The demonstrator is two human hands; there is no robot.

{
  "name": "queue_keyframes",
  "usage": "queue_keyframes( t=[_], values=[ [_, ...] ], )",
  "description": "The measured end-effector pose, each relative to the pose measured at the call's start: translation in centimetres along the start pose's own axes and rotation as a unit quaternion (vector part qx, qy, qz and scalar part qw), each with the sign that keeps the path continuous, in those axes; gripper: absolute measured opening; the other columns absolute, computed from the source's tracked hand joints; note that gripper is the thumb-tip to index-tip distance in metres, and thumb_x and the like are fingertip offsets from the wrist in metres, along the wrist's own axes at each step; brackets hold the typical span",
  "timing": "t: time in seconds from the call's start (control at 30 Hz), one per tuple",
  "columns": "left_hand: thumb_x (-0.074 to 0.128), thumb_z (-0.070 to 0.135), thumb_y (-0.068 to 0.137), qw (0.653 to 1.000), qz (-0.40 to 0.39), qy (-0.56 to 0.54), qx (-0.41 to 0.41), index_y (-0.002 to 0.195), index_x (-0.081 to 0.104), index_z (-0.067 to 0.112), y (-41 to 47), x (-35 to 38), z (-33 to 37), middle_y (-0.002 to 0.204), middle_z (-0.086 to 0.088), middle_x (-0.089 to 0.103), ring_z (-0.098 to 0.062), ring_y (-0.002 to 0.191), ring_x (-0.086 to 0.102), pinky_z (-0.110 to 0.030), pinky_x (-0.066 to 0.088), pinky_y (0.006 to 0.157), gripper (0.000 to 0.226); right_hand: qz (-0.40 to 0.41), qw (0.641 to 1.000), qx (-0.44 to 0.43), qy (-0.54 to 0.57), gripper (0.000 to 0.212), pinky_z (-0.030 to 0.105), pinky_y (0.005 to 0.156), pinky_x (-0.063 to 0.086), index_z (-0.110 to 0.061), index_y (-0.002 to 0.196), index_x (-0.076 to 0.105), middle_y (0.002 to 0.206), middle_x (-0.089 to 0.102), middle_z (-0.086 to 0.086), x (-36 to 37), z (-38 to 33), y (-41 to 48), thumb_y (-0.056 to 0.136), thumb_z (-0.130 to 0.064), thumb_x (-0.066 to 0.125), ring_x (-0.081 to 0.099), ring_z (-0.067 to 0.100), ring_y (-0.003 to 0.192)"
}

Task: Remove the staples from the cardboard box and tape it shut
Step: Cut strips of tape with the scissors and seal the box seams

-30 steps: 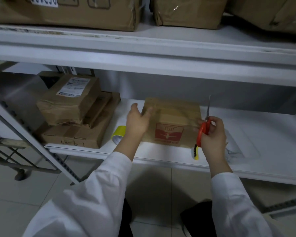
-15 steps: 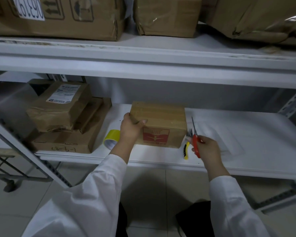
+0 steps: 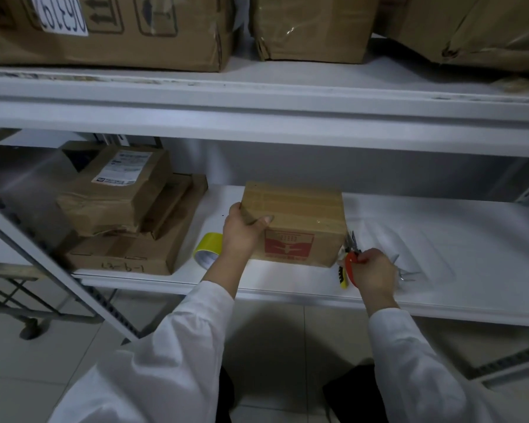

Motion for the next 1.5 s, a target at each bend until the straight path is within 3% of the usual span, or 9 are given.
queue_keyframes(
  t=[0.1, 0.2, 0.33, 0.67, 1.03, 1.33, 1.5],
  values=[
    [0.070, 0.028, 0.082, 1.000, -0.001, 0.000, -0.002, 0.129, 0.044, 0.009, 0.3, 0.2, -0.1, 0.127, -0.010, 0.058, -0.029, 0.116, 0.055, -0.040, 0.047, 0.097, 0.057, -0.028, 0.999, 0.003, 0.018, 0.023, 0.025, 0.072, 0.038, 0.002, 0.095, 0.068, 0.099, 0.068, 0.022, 0.9, 0.1, 0.8, 0.090, -0.019, 0.058, 0.061, 0.036, 0.097],
    [0.070, 0.029, 0.082, 1.000, 0.003, -0.003, -0.006, 0.129, 0.044, 0.010, 0.5, 0.4, -0.2, 0.127, -0.009, 0.058, -0.028, 0.116, 0.055, -0.041, 0.047, 0.098, 0.058, -0.055, 0.997, -0.015, -0.053, 0.023, 0.034, 0.085, 0.046, 0.002, 0.109, 0.063, 0.107, 0.066, 0.023, 1.6, 0.5, 1.2, 0.091, -0.010, 0.054, 0.061, 0.037, 0.102],
    [0.073, 0.027, 0.079, 1.000, 0.009, -0.022, -0.012, 0.126, 0.047, 0.010, 0.6, 0.5, -0.3, 0.123, -0.010, 0.061, -0.029, 0.113, 0.057, -0.044, 0.047, 0.098, 0.056, -0.047, 0.990, -0.074, -0.113, 0.027, 0.034, 0.086, 0.044, 0.003, 0.110, 0.061, 0.110, 0.065, 0.023, 1.8, 0.6, 1.0, 0.093, -0.003, 0.042, 0.060, 0.037, 0.104],
    [0.073, 0.027, 0.079, 0.999, 0.005, -0.031, -0.023, 0.128, 0.045, 0.010, 0.7, 0.5, -0.3, 0.125, -0.010, 0.059, -0.029, 0.114, 0.057, -0.046, 0.047, 0.099, 0.060, -0.079, 0.960, -0.118, -0.242, 0.028, 0.029, 0.082, 0.047, -0.005, 0.106, 0.064, 0.109, 0.067, 0.011, 2.5, -0.2, 0.1, 0.094, -0.004, 0.038, 0.063, 0.024, 0.102],
    [0.075, 0.029, 0.076, 0.999, 0.002, -0.031, -0.030, 0.131, 0.042, 0.012, 1.1, 0.5, -0.6, 0.127, -0.010, 0.057, -0.029, 0.116, 0.055, -0.047, 0.046, 0.099, 0.066, -0.067, 0.936, -0.125, -0.322, 0.027, 0.034, 0.087, 0.049, -0.003, 0.110, 0.061, 0.111, 0.066, 0.014, 1.8, -0.6, 0.7, 0.095, -0.002, 0.040, 0.062, 0.026, 0.105],
    [0.077, 0.030, 0.074, 0.998, -0.003, -0.044, -0.035, 0.133, 0.040, 0.012, 1.2, 0.5, -0.9, 0.128, -0.010, 0.057, -0.030, 0.116, 0.055, -0.047, 0.046, 0.100, 0.072, -0.065, 0.945, -0.101, -0.304, 0.026, 0.033, 0.088, 0.048, -0.001, 0.110, 0.063, 0.111, 0.065, 0.016, 1.9, -0.3, 0.7, 0.095, -0.003, 0.042, 0.063, 0.028, 0.104],
    [0.076, 0.027, 0.077, 0.998, -0.004, -0.046, -0.032, 0.133, 0.039, 0.011, 1.1, 0.5, -0.7, 0.128, -0.010, 0.056, -0.029, 0.116, 0.056, -0.046, 0.046, 0.100, 0.069, -0.014, 0.927, -0.117, -0.355, 0.028, 0.033, 0.094, 0.038, -0.009, 0.111, 0.064, 0.117, 0.058, 0.009, 1.8, 0.3, 0.7, 0.091, -0.012, 0.046, 0.048, 0.029, 0.112]
  ],
)
Point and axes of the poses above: each hand's wrist, its own y-axis towards the middle knuckle, its own x-axis out of the palm, z = x × y, the point moved 2 cm from there along y, towards the middle knuckle
